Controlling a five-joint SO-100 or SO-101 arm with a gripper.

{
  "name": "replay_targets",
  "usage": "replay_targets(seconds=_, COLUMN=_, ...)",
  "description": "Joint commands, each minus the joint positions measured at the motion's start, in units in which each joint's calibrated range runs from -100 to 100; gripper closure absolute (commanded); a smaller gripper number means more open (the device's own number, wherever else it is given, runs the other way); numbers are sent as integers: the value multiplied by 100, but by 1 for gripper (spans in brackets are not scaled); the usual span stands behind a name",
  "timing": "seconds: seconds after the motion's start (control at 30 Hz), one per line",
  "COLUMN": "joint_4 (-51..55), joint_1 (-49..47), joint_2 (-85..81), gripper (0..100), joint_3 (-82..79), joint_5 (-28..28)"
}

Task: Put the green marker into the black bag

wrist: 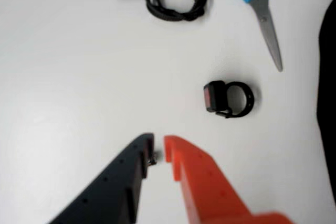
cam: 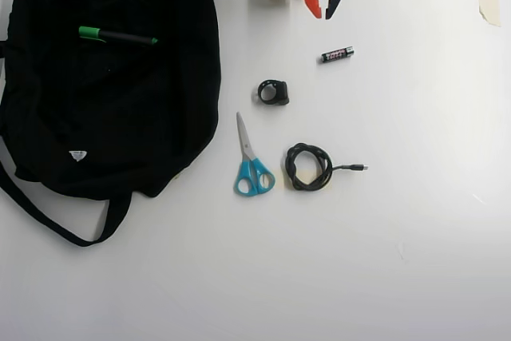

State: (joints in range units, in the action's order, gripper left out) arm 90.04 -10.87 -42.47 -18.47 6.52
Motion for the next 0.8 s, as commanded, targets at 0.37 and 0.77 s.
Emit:
replay_targets(seconds=0.37, joint_4=-1993, joint_1=10, joint_2=-2666, gripper=97, joint_3=-4343, joint_5=-33)
replay_targets(seconds=0.77, joint_4=-1958, joint_1=-57, joint_2=-4060, gripper=97, joint_3=-6149, joint_5=-44)
